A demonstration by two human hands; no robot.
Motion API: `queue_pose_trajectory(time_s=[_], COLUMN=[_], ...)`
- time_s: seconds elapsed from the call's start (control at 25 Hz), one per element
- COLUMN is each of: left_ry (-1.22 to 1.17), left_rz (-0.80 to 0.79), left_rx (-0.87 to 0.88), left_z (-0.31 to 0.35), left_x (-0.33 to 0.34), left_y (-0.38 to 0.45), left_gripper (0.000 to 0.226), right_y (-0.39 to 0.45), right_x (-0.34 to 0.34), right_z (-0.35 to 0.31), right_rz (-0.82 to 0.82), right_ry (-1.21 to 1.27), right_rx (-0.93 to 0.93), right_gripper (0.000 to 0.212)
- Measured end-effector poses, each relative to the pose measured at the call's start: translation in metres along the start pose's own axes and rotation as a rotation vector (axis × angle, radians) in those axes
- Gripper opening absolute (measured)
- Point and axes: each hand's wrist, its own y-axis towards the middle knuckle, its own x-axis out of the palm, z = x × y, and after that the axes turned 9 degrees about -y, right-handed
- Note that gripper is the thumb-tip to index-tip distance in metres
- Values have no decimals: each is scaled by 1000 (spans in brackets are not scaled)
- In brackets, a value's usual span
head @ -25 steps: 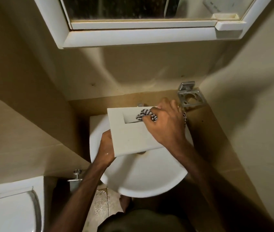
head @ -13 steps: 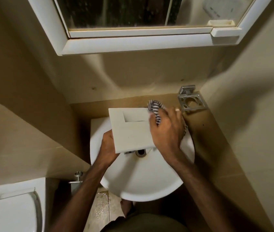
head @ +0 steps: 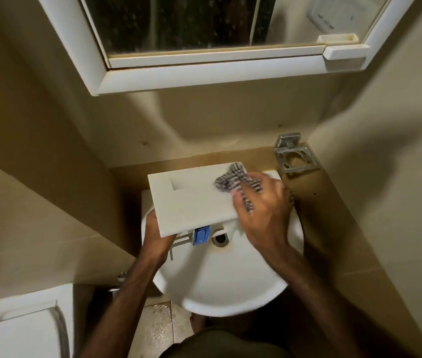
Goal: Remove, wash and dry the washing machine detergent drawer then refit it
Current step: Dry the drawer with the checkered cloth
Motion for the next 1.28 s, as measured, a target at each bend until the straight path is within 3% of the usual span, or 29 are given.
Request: queue_pose_trajectory(time_s=[0.04,0.12,0.36,0.52,0.64,0.8,0.92,1.0,1.16,1.28], left_ry=[-12,-24,77,-33,-167,-18,39,62,89,132], left_rz=[8,-3,-30,18,19,-39,-134,-162,-216,-240], left_rx=[9,24,-50,-102,-33,14,-21,-50,-6,-34], left_z=[-2,0,-15,-13,-2,-7,-5,2,19,17], left_x=[-1,2,17,23,19,-4,-3,3,15,27], left_y=[3,4,-1,-2,1,7,0,-3,8,10], left_gripper=[35,30,50,18,33,7,6,13,13,21], right_y=[5,4,-28,-27,-21,19,55,73,68,61], right_x=[0,-1,-4,1,-2,-5,6,7,11,16], right_z=[5,-8,-106,-93,-56,-10,18,24,-13,-46], right_rz=[8,19,1,166,172,-122,-346,-370,-266,-257], right_ry=[21,-10,-88,-131,-144,-25,149,195,39,188], right_rx=[107,127,-401,-466,-269,197,362,412,71,-120], right_gripper=[29,26,39,34,30,33,40,40,37,38])
